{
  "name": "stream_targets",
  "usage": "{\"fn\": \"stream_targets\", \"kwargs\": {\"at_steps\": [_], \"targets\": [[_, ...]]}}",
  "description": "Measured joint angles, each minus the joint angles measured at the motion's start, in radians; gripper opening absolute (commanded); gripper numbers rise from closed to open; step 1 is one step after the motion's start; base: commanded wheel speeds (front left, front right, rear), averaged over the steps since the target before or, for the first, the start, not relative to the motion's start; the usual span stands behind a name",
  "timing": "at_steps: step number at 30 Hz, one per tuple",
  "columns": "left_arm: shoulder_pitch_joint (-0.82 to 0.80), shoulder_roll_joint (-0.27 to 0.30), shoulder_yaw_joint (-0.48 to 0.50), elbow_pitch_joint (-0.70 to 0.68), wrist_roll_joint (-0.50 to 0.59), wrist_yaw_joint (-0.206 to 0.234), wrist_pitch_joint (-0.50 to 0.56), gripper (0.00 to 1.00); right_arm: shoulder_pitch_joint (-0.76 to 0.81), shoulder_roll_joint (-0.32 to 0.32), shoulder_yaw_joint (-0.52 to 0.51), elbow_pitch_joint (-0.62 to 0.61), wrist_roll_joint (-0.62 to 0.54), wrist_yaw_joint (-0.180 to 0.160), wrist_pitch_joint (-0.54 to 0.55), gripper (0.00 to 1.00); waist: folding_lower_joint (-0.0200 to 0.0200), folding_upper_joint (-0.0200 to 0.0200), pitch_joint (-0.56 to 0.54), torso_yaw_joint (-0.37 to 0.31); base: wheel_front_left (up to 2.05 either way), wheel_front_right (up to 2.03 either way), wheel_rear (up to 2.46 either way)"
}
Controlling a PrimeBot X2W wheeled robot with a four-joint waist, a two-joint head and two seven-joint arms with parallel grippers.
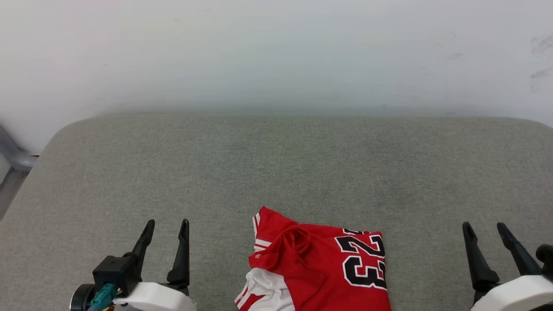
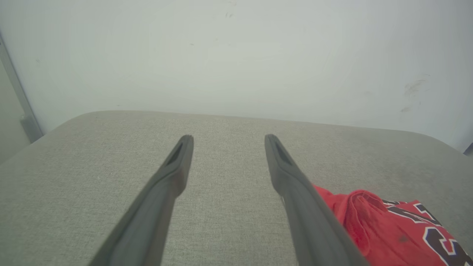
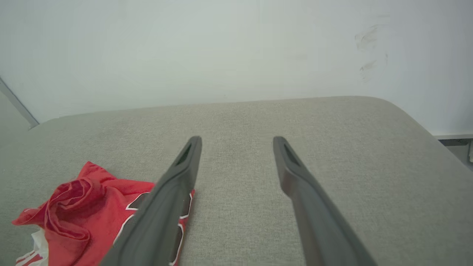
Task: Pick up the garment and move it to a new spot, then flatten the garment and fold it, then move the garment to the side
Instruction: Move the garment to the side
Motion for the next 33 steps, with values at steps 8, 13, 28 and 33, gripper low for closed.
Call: {"fn": "stream_targets", "kwargs": {"at_steps": [8, 13, 28, 33], "targets": [[-0.038, -0.022, 0.003, -0.025, 0.038, -0.024, 0.0, 1.0, -0.008, -0.033, -0.064, 0.119, 0.135, 0.0, 0.139, 1.0, 0.0, 0.0, 0.046, 0.043, 0.0, 0.0, 0.0], [-0.097, -0.053, 0.006, -0.041, 0.065, -0.049, -0.001, 1.0, -0.055, -0.087, -0.046, 0.212, 0.229, 0.0, 0.301, 1.0, 0.0001, 0.0, 0.117, 0.076, 0.0, 0.0, 0.0], [-0.157, -0.095, 0.049, -0.013, 0.113, -0.104, -0.001, 1.0, -0.189, -0.082, 0.132, 0.366, 0.503, 0.001, 0.521, 1.0, 0.0001, 0.0, 0.272, 0.152, 0.0, 0.0, 0.0], [-0.159, -0.103, 0.052, -0.002, 0.116, -0.113, -0.001, 1.0, -0.214, -0.078, 0.154, 0.406, 0.538, 0.002, 0.551, 0.0, 0.0001, 0.0, 0.267, 0.143, 0.0, 0.0, 0.0]]}}
